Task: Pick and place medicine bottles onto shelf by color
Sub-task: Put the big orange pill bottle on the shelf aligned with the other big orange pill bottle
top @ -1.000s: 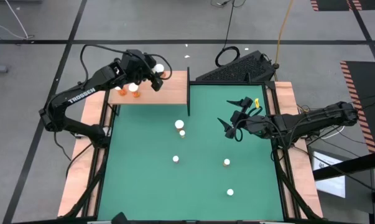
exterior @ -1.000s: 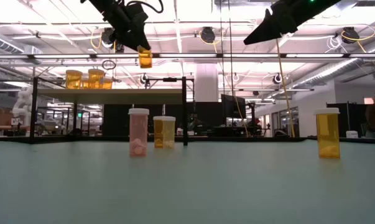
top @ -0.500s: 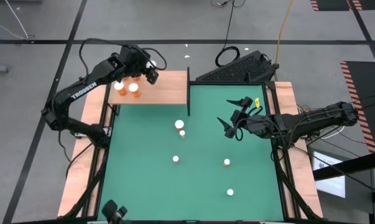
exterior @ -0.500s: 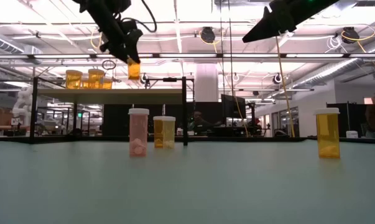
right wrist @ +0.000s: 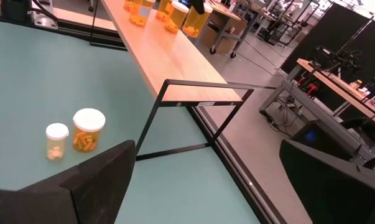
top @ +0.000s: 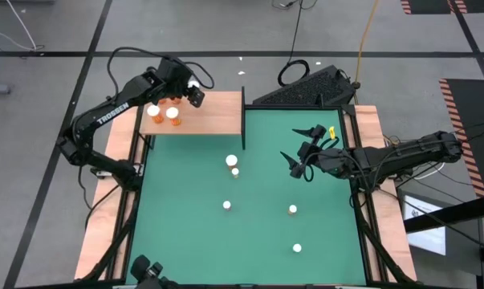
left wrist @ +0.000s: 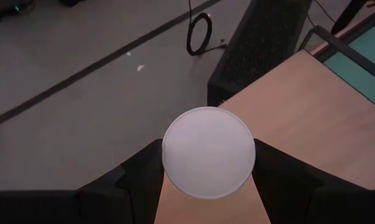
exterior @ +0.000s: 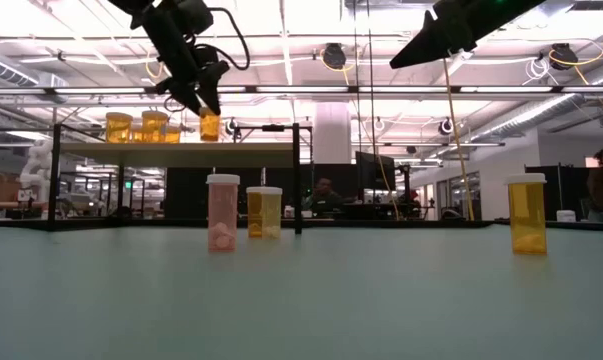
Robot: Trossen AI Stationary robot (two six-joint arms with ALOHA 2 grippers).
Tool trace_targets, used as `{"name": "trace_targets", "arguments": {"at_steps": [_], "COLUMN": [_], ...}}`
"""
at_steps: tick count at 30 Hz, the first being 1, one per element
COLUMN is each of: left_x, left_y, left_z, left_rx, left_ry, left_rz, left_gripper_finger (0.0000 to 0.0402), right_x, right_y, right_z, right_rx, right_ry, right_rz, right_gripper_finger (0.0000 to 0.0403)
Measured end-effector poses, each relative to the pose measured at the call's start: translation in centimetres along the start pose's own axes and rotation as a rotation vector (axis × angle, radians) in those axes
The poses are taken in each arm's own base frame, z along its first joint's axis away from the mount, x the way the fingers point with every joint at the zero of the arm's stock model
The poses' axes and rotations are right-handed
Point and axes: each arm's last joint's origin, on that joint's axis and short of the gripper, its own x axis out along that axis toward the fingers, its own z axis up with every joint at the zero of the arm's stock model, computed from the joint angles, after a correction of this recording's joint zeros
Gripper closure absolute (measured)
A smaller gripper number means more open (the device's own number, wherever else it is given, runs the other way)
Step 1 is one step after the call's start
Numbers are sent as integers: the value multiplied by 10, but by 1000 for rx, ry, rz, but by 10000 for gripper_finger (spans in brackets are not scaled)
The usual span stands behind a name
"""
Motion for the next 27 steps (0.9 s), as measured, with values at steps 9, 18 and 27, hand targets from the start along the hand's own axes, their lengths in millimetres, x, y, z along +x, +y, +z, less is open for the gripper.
{"name": "trace_targets", "arguments": {"at_steps": [9, 18, 27], "left_x": [19, 29, 29], "left_y": [-1, -3, -2], "left_z": [-7, -8, -9], "left_rx": [6, 25, 26], "left_ry": [92, 116, 121], "left_rz": [10, 9, 13], "left_gripper_finger": [179, 179, 177], "right_x": [0, 0, 0], "right_y": [0, 0, 0], "right_z": [1, 1, 1], "right_rx": [9, 25, 26], "right_ry": [-4, -7, -6], "right_rz": [-1, 3, 3], "right_gripper_finger": [11, 11, 11]}}
